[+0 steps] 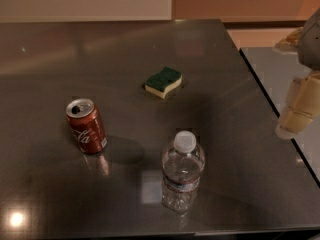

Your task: Knock water bottle over

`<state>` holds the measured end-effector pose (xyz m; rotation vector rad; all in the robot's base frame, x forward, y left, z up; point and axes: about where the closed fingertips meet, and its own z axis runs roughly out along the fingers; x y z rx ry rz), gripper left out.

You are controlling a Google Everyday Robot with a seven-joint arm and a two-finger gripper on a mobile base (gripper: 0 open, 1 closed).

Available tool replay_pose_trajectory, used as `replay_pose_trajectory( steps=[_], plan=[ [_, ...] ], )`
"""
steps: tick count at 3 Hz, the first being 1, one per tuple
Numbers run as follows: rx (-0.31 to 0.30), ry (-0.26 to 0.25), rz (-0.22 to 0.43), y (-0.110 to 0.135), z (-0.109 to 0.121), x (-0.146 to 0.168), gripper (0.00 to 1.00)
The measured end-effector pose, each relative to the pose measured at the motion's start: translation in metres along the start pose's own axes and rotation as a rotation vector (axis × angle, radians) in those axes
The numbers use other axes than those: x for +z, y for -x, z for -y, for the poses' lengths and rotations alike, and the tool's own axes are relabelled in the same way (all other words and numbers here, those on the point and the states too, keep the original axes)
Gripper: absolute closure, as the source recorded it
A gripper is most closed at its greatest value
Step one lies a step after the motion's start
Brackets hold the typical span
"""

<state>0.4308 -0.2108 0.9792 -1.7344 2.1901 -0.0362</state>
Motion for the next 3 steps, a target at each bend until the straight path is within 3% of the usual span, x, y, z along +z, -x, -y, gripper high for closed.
replay_pose_trajectory(
  steps=[2,3],
  plan=[
    [-0.057,0.095,0.147,0.021,-0.035,-0.003,0.00],
    [-0.094,0.195,0.337,0.053,-0.074,0.001,0.00]
  ],
)
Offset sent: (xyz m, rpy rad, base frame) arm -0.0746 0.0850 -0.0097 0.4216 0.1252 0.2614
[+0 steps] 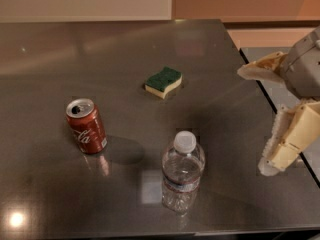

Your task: Knock water bottle over

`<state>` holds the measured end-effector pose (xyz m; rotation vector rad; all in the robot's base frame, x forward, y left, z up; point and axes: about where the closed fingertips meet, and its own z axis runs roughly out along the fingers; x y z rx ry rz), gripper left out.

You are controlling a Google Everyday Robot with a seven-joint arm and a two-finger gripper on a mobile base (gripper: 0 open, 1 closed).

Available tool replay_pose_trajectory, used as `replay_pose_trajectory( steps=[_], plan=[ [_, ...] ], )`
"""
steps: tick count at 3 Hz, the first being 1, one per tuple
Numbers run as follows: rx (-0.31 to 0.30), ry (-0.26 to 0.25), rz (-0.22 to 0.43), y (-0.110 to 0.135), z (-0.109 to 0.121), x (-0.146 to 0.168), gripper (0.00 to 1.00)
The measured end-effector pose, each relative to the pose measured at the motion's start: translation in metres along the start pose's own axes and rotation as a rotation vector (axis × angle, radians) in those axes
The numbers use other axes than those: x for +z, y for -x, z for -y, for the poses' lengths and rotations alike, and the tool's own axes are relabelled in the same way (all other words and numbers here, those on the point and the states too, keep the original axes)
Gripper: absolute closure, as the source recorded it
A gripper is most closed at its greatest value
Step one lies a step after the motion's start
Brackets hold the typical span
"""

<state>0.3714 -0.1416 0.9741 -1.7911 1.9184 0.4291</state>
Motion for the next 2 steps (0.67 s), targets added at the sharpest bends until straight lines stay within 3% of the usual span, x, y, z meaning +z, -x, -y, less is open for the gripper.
replay_pose_trajectory(
  steps=[1,2],
  plan=[
    [-0.009,0.020,0.044,0.008,-0.008,0.004,0.00],
    [-0.064,0.083,0.145,0.035,-0.032,0.033,0.00]
  ],
)
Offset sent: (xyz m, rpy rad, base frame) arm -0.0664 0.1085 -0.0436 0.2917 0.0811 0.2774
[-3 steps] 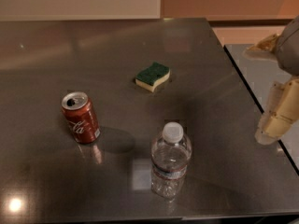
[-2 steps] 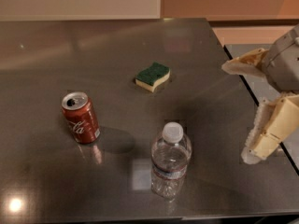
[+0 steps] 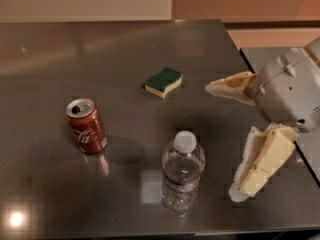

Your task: Knock water bottle over

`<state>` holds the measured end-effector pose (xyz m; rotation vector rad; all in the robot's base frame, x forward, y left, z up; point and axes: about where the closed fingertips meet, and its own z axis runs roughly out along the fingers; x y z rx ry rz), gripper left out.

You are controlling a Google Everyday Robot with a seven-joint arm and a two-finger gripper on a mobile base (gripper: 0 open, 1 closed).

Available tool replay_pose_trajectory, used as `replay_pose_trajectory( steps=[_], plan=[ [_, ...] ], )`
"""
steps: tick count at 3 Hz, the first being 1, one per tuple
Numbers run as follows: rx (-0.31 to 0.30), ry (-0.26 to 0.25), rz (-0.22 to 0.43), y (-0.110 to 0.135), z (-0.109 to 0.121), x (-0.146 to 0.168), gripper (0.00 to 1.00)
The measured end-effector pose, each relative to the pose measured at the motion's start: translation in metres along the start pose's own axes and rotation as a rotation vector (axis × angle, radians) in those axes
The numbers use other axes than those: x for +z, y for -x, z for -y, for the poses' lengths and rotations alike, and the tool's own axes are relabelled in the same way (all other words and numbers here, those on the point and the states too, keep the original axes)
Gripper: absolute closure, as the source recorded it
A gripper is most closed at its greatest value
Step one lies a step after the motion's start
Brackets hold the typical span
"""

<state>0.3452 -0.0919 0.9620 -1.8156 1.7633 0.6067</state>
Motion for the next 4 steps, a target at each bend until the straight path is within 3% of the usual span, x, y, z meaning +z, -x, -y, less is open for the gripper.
replay_pose_trajectory(
  steps=[2,4],
  plan=[
    [-0.072,0.100,0.124,0.023,-0.029,0.045,0.00],
    [-0.093,0.150,0.200,0.039,-0.042,0.056,0.41]
  ],
)
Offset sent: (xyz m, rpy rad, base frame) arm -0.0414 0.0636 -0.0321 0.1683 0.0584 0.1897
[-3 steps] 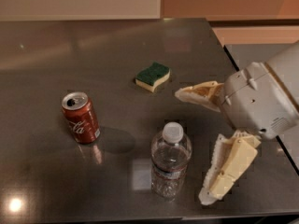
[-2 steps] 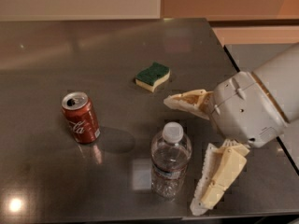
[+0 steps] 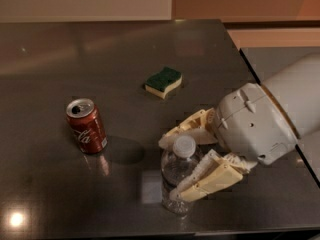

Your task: Knock water bottle over

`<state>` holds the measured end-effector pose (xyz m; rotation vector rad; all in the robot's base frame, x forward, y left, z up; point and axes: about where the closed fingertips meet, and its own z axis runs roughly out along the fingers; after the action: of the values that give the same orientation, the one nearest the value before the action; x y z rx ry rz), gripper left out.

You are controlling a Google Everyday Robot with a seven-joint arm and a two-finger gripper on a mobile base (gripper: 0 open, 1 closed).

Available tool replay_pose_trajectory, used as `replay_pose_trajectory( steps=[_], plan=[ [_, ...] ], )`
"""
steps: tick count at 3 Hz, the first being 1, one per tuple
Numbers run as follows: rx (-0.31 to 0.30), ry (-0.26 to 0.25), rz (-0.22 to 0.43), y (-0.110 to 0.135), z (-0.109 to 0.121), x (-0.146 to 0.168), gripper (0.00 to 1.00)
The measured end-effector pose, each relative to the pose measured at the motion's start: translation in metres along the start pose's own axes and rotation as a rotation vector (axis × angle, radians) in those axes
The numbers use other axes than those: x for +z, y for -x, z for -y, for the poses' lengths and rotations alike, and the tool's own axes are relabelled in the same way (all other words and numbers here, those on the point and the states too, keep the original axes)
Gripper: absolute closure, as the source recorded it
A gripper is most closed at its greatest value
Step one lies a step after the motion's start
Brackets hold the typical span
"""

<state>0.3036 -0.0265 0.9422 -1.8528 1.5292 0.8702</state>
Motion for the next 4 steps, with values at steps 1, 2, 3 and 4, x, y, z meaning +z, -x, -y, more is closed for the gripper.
replay_pose_trajectory(
  steps=[1,2,3,4],
  plan=[
    [0.000,0.000,0.006,0.006,0.000,-0.001,0.64],
    [-0.010,-0.042,-0.042,0.012,0.014,-0.013,0.88],
    [-0.031,-0.112,-0.161,0.016,0.042,-0.032,1.00],
    [-0.083,-0.149,-0.307,0.007,0.069,-0.048,1.00]
  ],
)
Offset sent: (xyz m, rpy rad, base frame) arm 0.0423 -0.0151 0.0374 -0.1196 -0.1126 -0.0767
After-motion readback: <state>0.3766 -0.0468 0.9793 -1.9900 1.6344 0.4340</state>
